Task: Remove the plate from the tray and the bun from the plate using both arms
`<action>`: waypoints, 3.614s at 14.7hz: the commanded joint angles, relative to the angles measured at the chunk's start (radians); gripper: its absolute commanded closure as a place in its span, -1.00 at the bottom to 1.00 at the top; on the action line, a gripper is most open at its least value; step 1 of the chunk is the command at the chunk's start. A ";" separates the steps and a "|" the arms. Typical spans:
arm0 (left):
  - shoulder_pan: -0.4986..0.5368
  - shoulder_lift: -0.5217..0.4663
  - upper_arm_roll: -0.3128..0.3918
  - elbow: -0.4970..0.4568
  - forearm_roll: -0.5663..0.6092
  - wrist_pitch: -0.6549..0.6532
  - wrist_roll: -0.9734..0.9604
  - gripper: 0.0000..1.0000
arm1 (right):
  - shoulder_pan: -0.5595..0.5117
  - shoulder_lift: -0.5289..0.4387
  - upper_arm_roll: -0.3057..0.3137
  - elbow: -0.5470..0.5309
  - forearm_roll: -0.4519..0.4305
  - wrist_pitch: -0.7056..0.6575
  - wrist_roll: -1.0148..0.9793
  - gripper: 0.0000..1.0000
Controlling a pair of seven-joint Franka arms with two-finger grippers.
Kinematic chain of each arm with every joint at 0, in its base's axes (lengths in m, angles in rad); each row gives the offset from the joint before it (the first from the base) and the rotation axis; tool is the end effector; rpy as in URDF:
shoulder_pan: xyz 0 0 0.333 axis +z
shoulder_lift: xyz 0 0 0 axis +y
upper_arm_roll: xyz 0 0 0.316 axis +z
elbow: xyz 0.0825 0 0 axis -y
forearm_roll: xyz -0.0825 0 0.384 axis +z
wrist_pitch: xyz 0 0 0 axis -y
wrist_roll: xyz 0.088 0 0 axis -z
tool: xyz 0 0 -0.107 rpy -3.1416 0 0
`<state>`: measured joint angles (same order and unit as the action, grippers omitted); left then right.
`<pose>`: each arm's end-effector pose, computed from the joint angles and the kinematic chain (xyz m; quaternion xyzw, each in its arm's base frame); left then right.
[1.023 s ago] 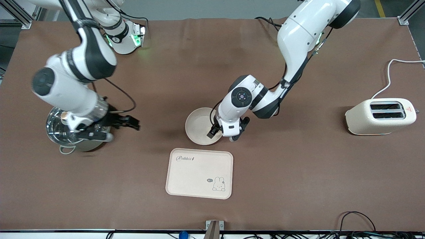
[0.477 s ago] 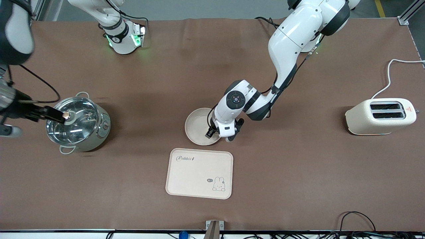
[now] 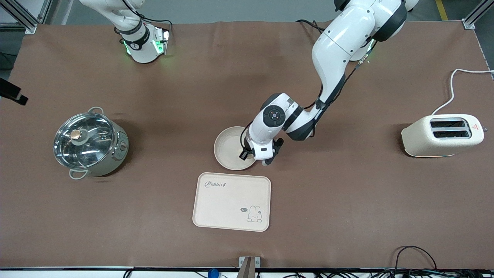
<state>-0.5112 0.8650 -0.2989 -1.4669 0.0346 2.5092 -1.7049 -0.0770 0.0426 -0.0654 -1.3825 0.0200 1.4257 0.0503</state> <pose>0.5401 -0.5034 0.2003 0.8702 0.4716 -0.0583 0.1298 0.5468 -0.0750 0.6757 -0.9955 0.0947 -0.0007 0.0085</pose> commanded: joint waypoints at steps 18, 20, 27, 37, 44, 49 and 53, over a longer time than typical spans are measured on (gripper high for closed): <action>0.497 -0.106 0.009 0.020 0.189 -0.472 0.505 0.73 | 0.075 -0.015 0.019 -0.041 -0.060 0.027 -0.012 -1.00; 0.531 -0.066 0.009 0.020 0.189 -0.461 0.537 0.66 | 0.079 -0.014 0.019 -0.043 -0.060 0.039 -0.010 -1.00; 0.557 -0.081 0.007 0.031 0.191 -0.467 0.571 -1.00 | 0.072 -0.013 0.018 -0.044 -0.058 0.056 -0.010 -1.00; 0.579 -0.394 0.000 0.036 0.188 -0.590 0.874 -1.00 | 0.068 -0.013 0.013 -0.044 -0.049 0.045 -0.009 -1.00; 0.612 -0.697 0.001 0.036 0.163 -0.892 1.416 -1.00 | 0.079 -0.017 0.019 -0.036 -0.046 0.027 -0.010 -1.00; 0.600 -0.834 0.010 0.020 0.128 -1.009 1.608 -1.00 | 0.114 -0.017 0.042 -0.040 -0.046 0.007 -0.007 -1.00; 0.485 -0.963 0.168 -0.101 0.041 -1.018 1.643 -1.00 | 0.120 -0.013 0.042 -0.040 -0.046 0.038 -0.007 -1.00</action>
<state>0.0247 -0.0076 -0.2062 -1.4687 0.1138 1.4860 -0.0951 0.0398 0.0457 -0.0226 -1.4064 -0.0202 1.4451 0.0457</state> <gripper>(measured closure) 0.000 0.000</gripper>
